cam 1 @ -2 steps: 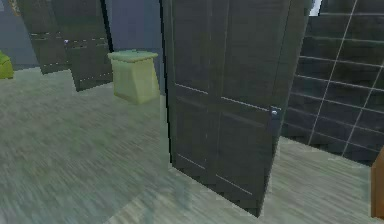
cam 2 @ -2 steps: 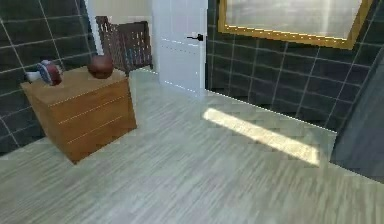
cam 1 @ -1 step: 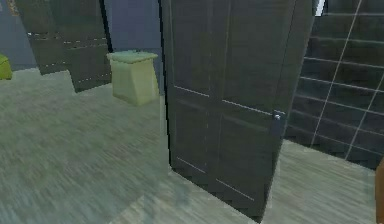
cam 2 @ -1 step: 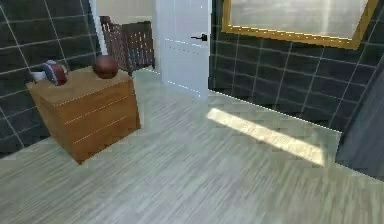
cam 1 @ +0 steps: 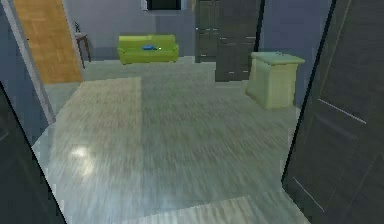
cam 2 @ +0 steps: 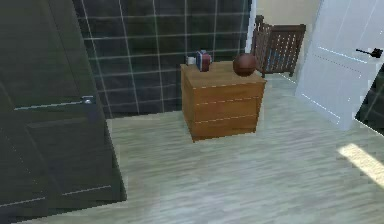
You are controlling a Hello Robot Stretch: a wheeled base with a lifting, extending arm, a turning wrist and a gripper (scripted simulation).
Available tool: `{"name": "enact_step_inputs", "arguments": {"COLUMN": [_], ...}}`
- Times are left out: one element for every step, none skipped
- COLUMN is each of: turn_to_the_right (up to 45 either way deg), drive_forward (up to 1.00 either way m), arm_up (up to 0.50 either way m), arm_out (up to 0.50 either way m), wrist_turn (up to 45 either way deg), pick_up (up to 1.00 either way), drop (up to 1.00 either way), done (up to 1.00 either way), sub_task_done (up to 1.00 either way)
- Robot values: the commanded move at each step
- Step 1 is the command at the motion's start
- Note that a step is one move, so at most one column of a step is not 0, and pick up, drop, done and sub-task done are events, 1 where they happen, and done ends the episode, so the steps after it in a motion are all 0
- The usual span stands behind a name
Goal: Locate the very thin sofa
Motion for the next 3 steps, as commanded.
{"name": "enact_step_inputs", "arguments": {"turn_to_the_right": [-3.0, 0.0, 0.0], "drive_forward": [0.00, 1.00, 1.00], "arm_up": [0.00, 0.00, 0.00], "arm_out": [0.00, 0.00, 0.00], "wrist_turn": [0.0, 0.0, 0.0], "pick_up": [0.00, 0.00, 0.00], "drop": [0.00, 0.00, 0.00], "done": [0.00, 0.00, 0.00], "sub_task_done": [0.00, 0.00, 0.00]}}
